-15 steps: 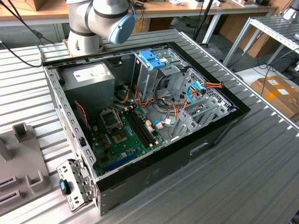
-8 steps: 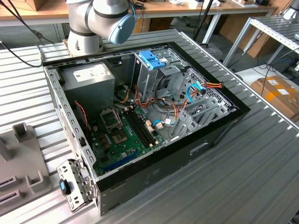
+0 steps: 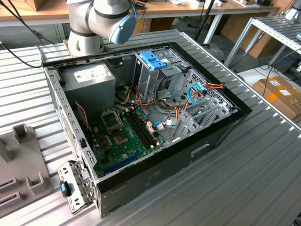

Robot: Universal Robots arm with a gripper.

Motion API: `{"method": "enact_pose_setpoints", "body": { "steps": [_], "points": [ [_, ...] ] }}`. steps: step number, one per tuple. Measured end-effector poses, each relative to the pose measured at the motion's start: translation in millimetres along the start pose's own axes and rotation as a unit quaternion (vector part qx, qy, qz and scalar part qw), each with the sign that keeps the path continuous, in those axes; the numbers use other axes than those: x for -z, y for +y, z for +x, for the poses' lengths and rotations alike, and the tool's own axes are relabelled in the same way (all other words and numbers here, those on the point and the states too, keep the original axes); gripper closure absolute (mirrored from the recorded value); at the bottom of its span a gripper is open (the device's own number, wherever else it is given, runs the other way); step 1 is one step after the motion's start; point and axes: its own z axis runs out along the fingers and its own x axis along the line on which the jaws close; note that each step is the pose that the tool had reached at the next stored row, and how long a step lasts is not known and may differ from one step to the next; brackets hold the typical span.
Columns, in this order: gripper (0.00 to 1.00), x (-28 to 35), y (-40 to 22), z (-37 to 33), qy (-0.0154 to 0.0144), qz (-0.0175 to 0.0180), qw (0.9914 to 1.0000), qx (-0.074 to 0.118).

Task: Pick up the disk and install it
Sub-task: 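Pick up the disk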

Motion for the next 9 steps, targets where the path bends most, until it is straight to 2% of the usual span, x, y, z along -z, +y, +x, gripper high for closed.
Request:
{"method": "enact_pose_setpoints", "body": {
  "steps": [1,5,9],
  "points": [
    [0.89,-0.1,-0.1,0.0,0.0000,0.0001,0.99998,0.006],
    [0.89,-0.1,-1.3,-0.1,0.0000,0.0000,0.99998,0.007],
    [0.89,-0.5,-11.7,-0.4,0.0000,0.0001,0.99997,0.008]
  ]
}}
